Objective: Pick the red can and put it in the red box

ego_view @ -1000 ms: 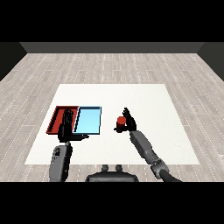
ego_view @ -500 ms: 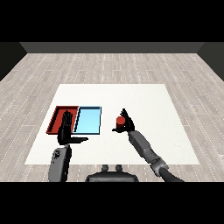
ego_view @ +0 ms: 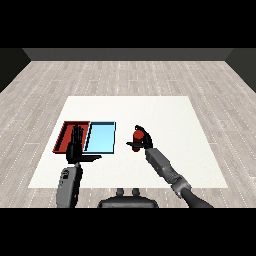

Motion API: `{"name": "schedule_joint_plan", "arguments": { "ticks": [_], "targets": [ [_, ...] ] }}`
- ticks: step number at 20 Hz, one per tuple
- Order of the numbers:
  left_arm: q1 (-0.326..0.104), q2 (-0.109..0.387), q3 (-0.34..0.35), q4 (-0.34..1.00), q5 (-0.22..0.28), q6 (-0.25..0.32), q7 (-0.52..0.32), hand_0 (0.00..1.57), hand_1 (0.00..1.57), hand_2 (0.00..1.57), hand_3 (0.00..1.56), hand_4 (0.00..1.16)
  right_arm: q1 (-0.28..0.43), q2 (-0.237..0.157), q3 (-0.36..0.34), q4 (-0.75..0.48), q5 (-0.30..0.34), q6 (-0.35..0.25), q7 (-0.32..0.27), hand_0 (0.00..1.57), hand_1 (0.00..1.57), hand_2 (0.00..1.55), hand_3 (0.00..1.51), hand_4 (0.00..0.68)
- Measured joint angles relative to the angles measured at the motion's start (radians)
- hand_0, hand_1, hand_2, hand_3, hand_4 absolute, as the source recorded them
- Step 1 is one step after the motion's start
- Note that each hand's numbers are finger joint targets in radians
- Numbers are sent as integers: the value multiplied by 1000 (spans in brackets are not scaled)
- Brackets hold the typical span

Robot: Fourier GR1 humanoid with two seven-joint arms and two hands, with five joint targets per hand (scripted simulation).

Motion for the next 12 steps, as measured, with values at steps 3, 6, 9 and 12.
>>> {"name": "schedule_joint_plan", "arguments": {
  "ticks": [3,6,9,12],
  "targets": [
    [6,-7,-8,-6,-2,3,5,0,0,0,0,0,-28,0,42,3,-41,-71,15,1472,1472,1456,1404,600],
    [28,-18,-28,-35,-16,13,14,0,0,0,0,0,-48,0,70,32,-70,-97,-4,1460,1460,1446,1401,587],
    [32,-7,-16,-38,-8,6,10,0,0,0,0,0,-42,-1,83,17,-56,-110,-3,1473,1473,1443,1385,597],
    [31,-7,-18,-28,-5,-1,12,0,0,0,0,0,-29,-5,72,7,-18,-112,-17,1439,1439,1436,1372,602]
  ]
}}
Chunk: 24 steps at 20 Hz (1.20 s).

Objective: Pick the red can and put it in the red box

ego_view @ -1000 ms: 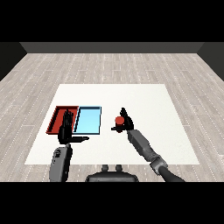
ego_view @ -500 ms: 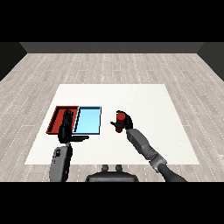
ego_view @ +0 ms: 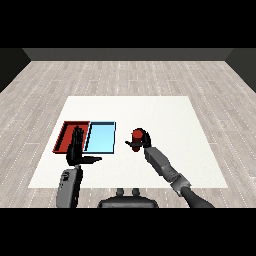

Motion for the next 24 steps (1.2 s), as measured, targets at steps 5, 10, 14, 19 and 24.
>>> {"name": "schedule_joint_plan", "arguments": {
  "ticks": [5,10,14,19,24],
  "targets": [
    [2,-9,-25,-1,-8,-1,-11,0,0,0,0,0,-8,-11,-5,-66,59,-32,15,1424,1424,1432,1370,616],
    [0,-15,-53,-11,-24,-2,10,0,0,0,0,0,38,-35,7,-242,126,-93,70,1433,1433,1427,1377,622],
    [15,-19,-81,-20,-38,-9,20,0,0,0,0,0,74,-69,5,-383,166,-104,116,1463,1463,1438,1387,661],
    [-29,-34,-141,5,-51,32,69,0,0,0,0,0,140,-107,11,-597,211,-132,201,1445,1445,1432,1387,651],
    [-54,-38,-224,22,-51,94,123,0,0,0,0,0,200,-67,40,-733,296,-204,275,1448,1448,1433,1388,653]
  ]
}}
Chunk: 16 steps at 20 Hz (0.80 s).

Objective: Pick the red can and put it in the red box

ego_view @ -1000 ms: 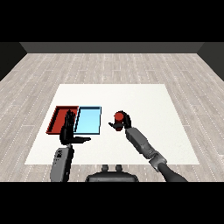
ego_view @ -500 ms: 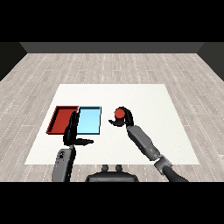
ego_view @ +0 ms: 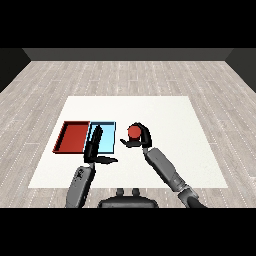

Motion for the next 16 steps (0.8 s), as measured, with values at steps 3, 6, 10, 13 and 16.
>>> {"name": "schedule_joint_plan", "arguments": {
  "ticks": [3,6,10,13,16],
  "targets": [
    [-9,-1,-24,-2,-2,21,20,0,0,0,0,0,46,13,1,-77,54,-6,38,1451,1451,1427,1380,653],
    [-41,-1,-60,25,14,51,34,0,0,0,0,0,84,21,-18,-120,78,10,52,1446,1446,1426,1379,647],
    [-91,-2,-106,106,45,91,10,0,0,0,0,0,113,48,-16,-137,97,13,45,1457,1457,1443,1398,664],
    [-106,-2,-145,155,67,119,-6,0,0,0,0,0,123,56,-14,-176,116,9,72,1462,1462,1443,1389,639],
    [-134,-2,-183,192,94,146,-5,0,0,0,0,0,121,61,-33,-173,120,31,77,1458,1458,1449,1384,634]
  ]
}}
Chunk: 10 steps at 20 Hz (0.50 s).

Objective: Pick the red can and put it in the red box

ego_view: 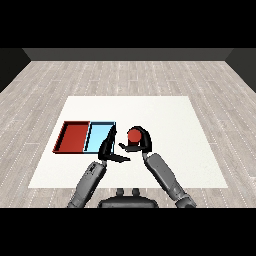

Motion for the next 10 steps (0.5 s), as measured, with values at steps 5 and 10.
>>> {"name": "schedule_joint_plan", "arguments": {
  "ticks": [5,10],
  "targets": [
    [-12,0,5,69,28,-20,-24,0,0,0,0,0,-26,7,30,45,-27,-20,-37,1443,1443,1438,1389,631],
    [-57,0,-30,153,67,10,-63,0,0,0,0,0,-30,9,24,49,-23,-16,-37,1435,1435,1433,1377,637]
  ]
}}
